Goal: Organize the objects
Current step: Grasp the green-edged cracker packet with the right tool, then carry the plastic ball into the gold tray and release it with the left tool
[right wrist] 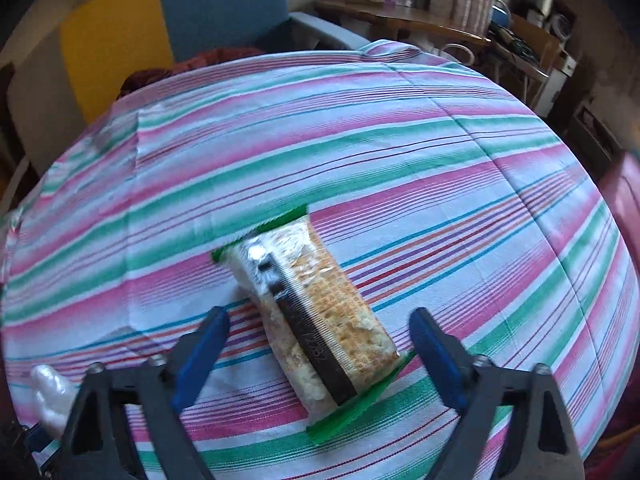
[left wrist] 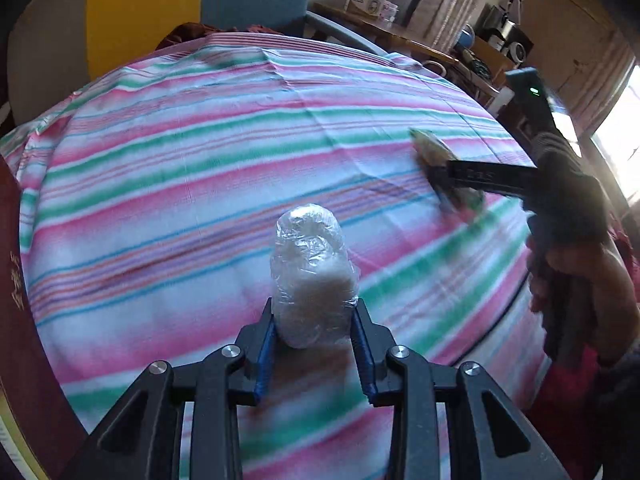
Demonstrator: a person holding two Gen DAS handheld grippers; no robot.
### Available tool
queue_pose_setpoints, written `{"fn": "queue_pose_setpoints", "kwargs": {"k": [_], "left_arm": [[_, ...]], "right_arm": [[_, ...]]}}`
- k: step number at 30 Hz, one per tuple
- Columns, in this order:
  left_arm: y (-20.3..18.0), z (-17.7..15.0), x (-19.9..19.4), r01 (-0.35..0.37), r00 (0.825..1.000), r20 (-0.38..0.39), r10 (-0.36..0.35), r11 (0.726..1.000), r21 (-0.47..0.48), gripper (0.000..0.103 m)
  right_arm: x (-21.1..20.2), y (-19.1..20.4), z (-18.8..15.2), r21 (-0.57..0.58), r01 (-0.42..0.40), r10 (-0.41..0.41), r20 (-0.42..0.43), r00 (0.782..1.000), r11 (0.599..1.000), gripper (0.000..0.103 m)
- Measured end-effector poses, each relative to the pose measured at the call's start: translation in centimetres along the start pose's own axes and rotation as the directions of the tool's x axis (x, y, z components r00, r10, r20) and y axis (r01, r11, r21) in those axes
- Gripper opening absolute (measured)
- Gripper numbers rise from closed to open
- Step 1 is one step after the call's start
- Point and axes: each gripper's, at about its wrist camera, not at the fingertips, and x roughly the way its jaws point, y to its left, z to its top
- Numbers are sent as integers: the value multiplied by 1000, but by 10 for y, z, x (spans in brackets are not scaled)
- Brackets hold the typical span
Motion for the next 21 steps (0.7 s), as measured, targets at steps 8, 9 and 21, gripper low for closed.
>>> {"fn": "queue_pose_setpoints", "kwargs": {"k": [8,9,21], "left_arm": [[16,-13,-18,47,999,-13,-48,996,-78,60],[17,-12,-21,51,999,-10,-52,995,-87,61],[3,17,-7,-33,999,-1,33,997,-67,59]], "right_arm": [[-5,14,-4,-73,-33,32,-26,999,997,47],[-5,14,-4,-70,-38,36,-30,999,997,48],[-7,18,-5,-76,-42,38,-48,998,996,57]]}}
